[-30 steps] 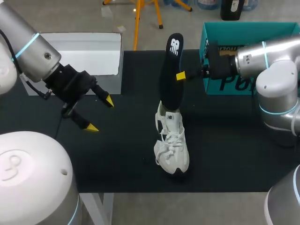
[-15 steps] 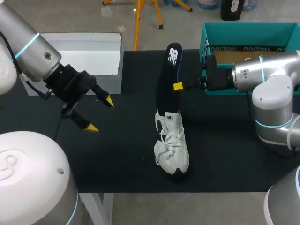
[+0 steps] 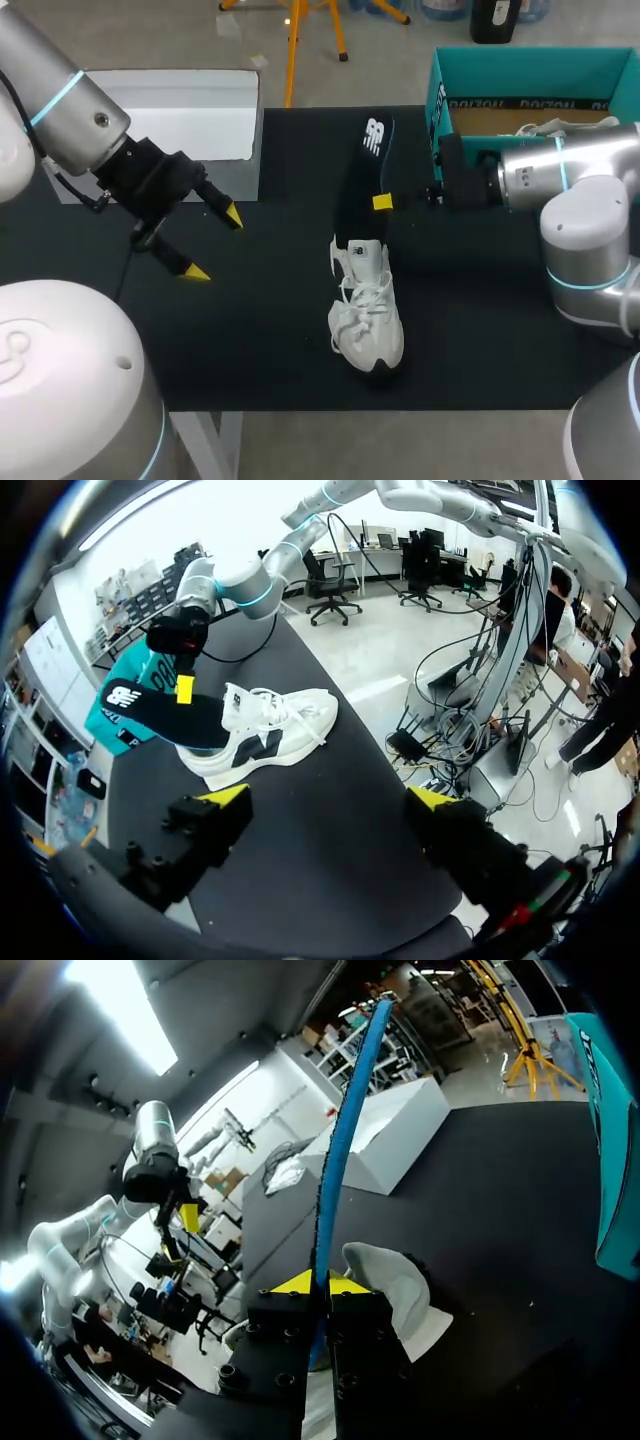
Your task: Take the shoe out of the shoebox, open the shoe tongue, remove and reinsert the insole, then place the shoe into the shoebox
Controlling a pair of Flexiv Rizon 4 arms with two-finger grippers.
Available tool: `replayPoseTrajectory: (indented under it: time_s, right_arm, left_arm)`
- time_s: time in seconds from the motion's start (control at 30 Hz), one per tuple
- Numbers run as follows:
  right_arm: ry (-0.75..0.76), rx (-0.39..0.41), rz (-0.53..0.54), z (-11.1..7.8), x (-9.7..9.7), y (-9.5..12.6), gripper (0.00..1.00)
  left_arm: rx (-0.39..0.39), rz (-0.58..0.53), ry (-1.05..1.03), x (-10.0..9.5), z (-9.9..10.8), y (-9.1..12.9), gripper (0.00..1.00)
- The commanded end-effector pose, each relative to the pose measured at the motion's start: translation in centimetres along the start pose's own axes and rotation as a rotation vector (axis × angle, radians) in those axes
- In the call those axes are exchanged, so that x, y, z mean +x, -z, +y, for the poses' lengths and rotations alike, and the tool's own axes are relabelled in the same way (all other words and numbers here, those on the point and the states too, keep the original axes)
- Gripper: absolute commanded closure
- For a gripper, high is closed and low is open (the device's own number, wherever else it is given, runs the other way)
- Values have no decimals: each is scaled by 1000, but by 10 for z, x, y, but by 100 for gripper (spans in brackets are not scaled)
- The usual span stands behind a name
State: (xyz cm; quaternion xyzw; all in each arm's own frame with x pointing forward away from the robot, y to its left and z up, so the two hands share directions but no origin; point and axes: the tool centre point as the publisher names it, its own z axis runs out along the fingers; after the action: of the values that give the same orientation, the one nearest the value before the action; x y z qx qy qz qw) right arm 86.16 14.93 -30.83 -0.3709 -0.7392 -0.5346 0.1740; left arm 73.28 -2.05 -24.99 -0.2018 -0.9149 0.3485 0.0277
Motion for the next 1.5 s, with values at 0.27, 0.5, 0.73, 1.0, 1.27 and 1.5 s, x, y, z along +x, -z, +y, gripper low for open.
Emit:
replayPoseTrajectory:
  time_s: [0.27, 0.5, 0.73, 1.0, 1.27, 1.5]
  right_arm:
    - [-43, 76, -43, -35, -7, -6, 100]
    - [-50, 82, -27, -34, -5, -11, 100]
    - [-43, 96, -30, -25, -2, -13, 100]
    - [-43, 96, -30, -25, -2, -13, 100]
    - [-43, 96, -30, -25, -2, -13, 100]
    - [-58, 86, -24, -26, -4, -13, 58]
  left_arm:
    - [-4, 4, 1, -1, 0, 1, 0]
    - [-4, 4, 1, -1, 0, 1, 0]
    - [-4, 4, 1, -1, 0, 1, 0]
    - [-4, 4, 1, -1, 0, 1, 0]
    - [-4, 4, 1, -1, 0, 1, 0]
    - [-4, 4, 1, -1, 0, 1, 0]
